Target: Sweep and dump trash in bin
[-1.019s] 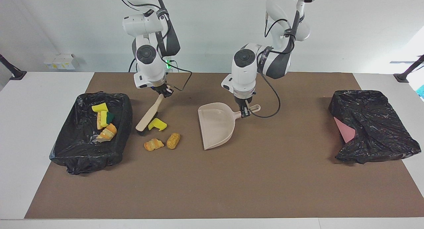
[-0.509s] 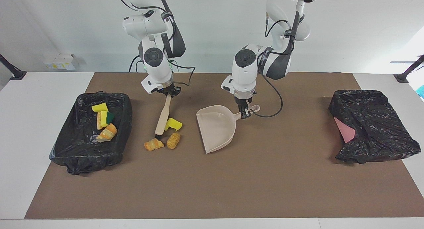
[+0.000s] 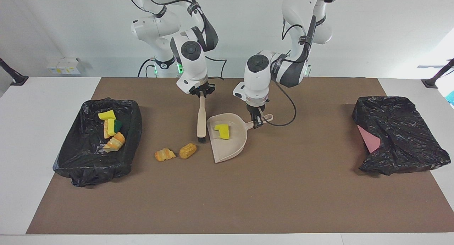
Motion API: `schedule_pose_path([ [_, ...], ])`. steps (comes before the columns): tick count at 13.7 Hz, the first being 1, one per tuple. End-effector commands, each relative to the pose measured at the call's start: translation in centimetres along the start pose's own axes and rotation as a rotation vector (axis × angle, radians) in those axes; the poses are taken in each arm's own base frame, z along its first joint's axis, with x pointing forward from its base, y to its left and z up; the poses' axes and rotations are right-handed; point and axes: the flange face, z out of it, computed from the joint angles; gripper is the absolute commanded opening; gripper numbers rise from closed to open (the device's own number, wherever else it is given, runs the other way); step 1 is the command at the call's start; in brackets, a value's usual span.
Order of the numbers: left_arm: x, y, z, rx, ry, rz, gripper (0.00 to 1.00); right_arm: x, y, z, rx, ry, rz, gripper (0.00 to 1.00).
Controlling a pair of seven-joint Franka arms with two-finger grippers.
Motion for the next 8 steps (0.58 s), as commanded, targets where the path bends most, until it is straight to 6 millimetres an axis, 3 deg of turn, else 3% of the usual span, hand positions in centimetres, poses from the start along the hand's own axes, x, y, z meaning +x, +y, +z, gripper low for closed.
schedule_pose_path([
  [1,-0.1,0.7,0.4,0.034,0.018,-0.002,0.00,1.6,-0.7,-1.3,0.029,0.003,-0.032,0.00],
  [4,-0.2,0.6,0.4,0.027,0.016,-0.031,0.00,1.8,-0.6,-2.6,-0.005,0.008,-0.049,0.00],
  [7,0.1,0.6,0.0,0.029,0.019,-0.083,0.00,4.0,3.1,-3.3,-0.179,0.027,-0.067,0.00],
  [8,0.1,0.6,0.0,0.027,0.016,-0.085,0.00,5.7,4.9,-4.4,-0.246,0.029,-0.068,0.00],
])
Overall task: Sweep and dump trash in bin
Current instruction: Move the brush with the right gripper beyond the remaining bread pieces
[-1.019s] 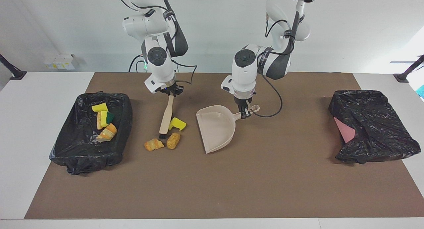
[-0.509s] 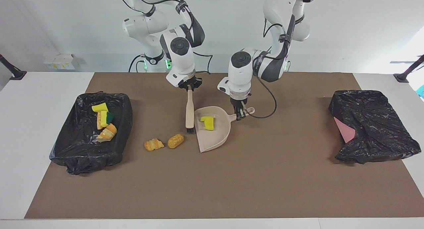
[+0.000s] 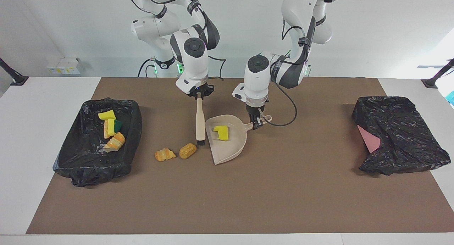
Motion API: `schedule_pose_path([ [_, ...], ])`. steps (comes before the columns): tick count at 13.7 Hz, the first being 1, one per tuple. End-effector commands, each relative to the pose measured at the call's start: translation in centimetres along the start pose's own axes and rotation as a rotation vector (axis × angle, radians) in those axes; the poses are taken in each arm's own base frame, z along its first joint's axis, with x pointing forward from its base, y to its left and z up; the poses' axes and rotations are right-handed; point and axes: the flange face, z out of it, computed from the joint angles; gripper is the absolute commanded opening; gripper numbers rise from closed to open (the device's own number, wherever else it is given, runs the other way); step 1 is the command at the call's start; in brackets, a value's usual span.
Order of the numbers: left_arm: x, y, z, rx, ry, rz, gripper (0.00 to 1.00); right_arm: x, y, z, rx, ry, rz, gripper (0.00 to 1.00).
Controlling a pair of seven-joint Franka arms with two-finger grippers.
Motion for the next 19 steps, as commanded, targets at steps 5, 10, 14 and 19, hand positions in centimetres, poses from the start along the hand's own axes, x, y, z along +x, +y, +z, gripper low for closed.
schedule_pose_path([
  [5,0.4,1.9,-0.6,-0.003,-0.024,-0.118,0.00,7.3,10.4,-1.1,-0.178,-0.024,-0.041,0.00],
  [10,0.6,2.7,-0.6,-0.005,-0.043,-0.158,0.00,9.4,15.2,2.1,-0.176,-0.027,0.007,0.00],
  [14,0.7,3.1,-0.6,0.003,-0.059,-0.137,0.00,9.3,16.0,4.5,-0.179,-0.040,0.000,0.00],
  [19,0.7,3.3,-0.6,0.005,-0.056,-0.118,0.00,7.7,10.7,5.6,-0.183,-0.067,-0.152,0.00],
])
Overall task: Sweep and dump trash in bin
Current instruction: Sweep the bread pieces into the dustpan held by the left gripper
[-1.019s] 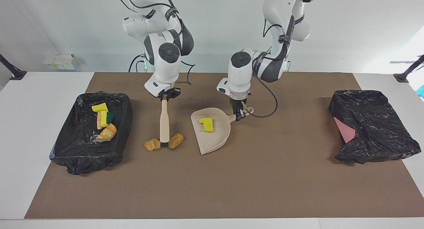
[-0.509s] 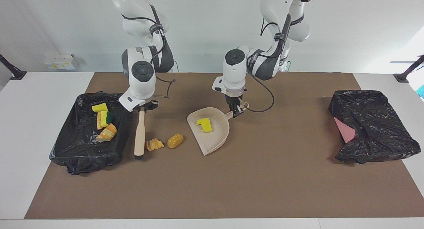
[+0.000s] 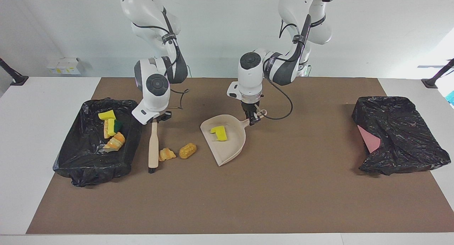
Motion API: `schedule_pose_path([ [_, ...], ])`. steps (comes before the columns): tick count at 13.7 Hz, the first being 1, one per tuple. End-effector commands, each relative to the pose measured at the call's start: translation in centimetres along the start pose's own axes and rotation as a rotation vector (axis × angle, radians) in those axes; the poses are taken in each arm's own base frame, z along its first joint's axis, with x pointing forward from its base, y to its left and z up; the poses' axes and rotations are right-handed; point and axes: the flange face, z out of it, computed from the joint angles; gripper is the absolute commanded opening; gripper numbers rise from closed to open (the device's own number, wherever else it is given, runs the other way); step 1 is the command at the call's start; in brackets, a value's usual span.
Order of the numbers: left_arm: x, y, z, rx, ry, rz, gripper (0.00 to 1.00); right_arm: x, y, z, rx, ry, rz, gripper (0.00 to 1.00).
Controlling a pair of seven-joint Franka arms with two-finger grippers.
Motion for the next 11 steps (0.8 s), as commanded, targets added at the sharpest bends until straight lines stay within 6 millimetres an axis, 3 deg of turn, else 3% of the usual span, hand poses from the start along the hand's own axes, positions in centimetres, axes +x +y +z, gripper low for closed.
schedule_pose_path([
  [1,-0.8,1.0,-0.4,0.013,-0.021,0.025,0.00,-1.3,-3.6,-0.2,0.010,0.025,-0.129,0.00],
  [5,-0.9,1.1,-0.1,0.013,-0.021,0.053,0.00,-2.5,-9.5,-2.0,0.108,0.048,-0.150,0.00],
  [6,-0.9,1.0,-0.1,0.014,-0.018,0.054,0.00,-2.7,-10.0,-2.2,0.129,0.046,-0.144,0.00],
  [10,-0.9,1.2,0.8,0.032,0.021,0.088,0.00,-4.6,-15.3,-4.4,0.150,0.058,-0.103,0.00],
  [11,-1.0,1.4,1.0,0.039,0.036,0.091,0.00,-4.8,-15.6,-4.8,0.148,0.059,-0.104,0.00],
])
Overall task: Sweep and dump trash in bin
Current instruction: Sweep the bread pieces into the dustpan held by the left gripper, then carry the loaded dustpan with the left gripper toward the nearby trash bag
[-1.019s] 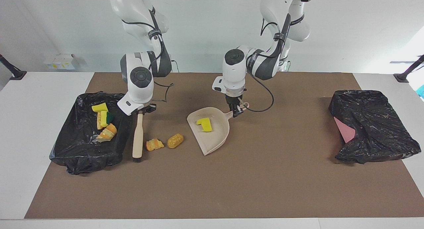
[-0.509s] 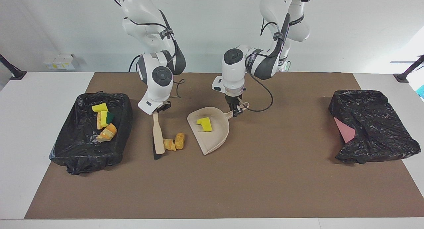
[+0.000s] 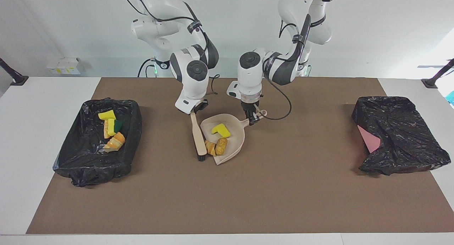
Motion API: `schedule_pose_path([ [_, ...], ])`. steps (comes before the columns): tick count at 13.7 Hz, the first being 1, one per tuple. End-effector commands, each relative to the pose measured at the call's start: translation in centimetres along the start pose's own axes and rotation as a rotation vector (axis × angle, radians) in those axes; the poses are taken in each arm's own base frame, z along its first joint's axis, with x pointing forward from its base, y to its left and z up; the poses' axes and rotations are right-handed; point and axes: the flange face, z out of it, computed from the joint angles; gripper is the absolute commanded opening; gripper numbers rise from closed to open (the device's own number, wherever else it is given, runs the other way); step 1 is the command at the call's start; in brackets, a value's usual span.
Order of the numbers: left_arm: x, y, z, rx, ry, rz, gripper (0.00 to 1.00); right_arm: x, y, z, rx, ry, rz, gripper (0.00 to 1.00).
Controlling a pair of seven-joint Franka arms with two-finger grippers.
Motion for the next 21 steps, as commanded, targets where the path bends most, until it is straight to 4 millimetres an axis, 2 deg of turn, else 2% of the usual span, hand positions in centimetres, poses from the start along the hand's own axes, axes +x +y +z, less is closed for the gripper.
schedule_pose_path([
  [1,-0.9,1.0,0.7,0.030,0.029,0.036,0.00,-0.9,-0.7,-1.4,0.022,0.023,0.021,0.00],
  [3,-0.9,0.7,0.8,0.035,0.042,0.033,0.00,-1.6,0.0,-3.5,0.030,0.060,0.028,0.00],
  [7,-1.3,-0.5,0.5,0.043,0.051,0.038,0.00,-3.7,-1.1,-6.4,0.085,0.059,0.030,0.00],
  [10,-3.9,-3.8,-0.6,0.043,0.054,0.063,0.00,-4.8,-1.3,-7.6,0.081,0.054,0.021,0.00],
  [14,-6.8,-8.0,-2.6,0.029,0.030,0.087,0.00,-4.8,-1.5,-7.4,0.140,0.040,0.077,0.00],
  [16,-9.1,-10.5,-4.1,0.005,0.040,0.096,0.00,-5.7,-2.1,-7.4,0.173,0.029,0.125,0.00],
  [17,-10.3,-11.5,-5.0,-0.011,0.052,0.101,0.00,-6.4,-2.6,-7.2,0.175,0.020,0.143,0.00],
  [21,-15.9,-14.0,-10.7,-0.025,0.122,0.109,0.00,-10.9,-7.1,-7.0,0.185,-0.003,0.211,0.00],
])
